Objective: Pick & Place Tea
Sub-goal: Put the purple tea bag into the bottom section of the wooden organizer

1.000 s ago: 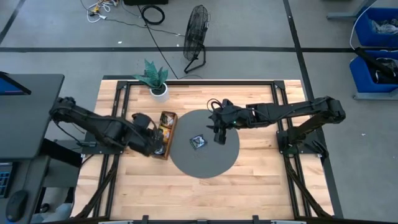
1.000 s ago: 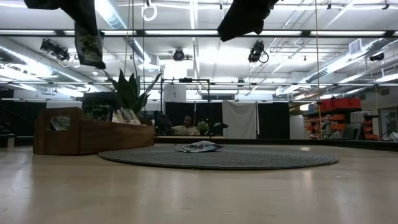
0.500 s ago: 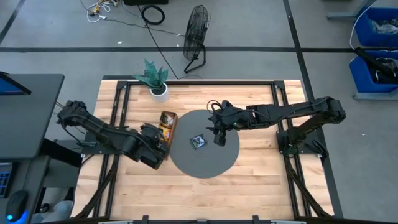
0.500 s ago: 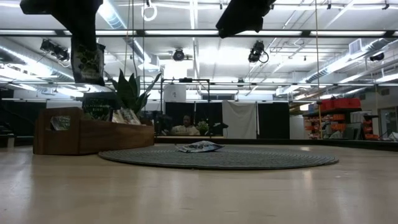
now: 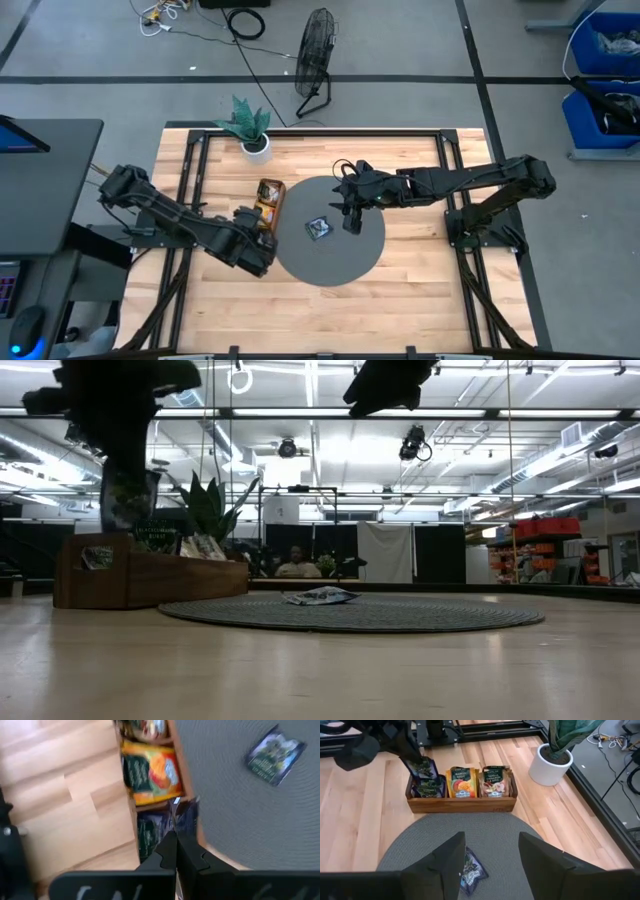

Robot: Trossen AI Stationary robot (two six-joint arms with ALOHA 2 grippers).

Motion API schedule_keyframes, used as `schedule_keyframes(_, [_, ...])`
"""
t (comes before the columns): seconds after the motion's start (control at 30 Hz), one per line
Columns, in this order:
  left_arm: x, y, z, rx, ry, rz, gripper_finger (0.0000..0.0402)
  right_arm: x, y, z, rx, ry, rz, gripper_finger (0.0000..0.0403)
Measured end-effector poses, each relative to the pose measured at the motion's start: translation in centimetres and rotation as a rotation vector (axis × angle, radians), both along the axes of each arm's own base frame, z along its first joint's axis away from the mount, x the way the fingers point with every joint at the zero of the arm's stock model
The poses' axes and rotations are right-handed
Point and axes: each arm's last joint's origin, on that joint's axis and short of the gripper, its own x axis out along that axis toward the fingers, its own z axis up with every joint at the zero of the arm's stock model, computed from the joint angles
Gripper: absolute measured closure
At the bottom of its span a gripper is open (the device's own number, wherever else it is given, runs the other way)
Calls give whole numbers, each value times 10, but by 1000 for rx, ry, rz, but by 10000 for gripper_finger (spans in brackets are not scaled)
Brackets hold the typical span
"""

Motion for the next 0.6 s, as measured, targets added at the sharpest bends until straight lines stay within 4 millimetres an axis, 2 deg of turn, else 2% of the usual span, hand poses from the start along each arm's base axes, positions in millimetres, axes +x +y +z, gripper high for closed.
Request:
schedule_keyframes(0.2, [-4,1,-14,-18,17,7,400,0,0,0,0,0,0,211])
schedule_keyframes(0.4, [2,-3,-32,-80,-69,-19,400,0,0,0,0,-2,0,211])
schedule_keyframes(0.6, [0,-1,-45,-98,-96,22,400,0,0,0,0,-5,0,211])
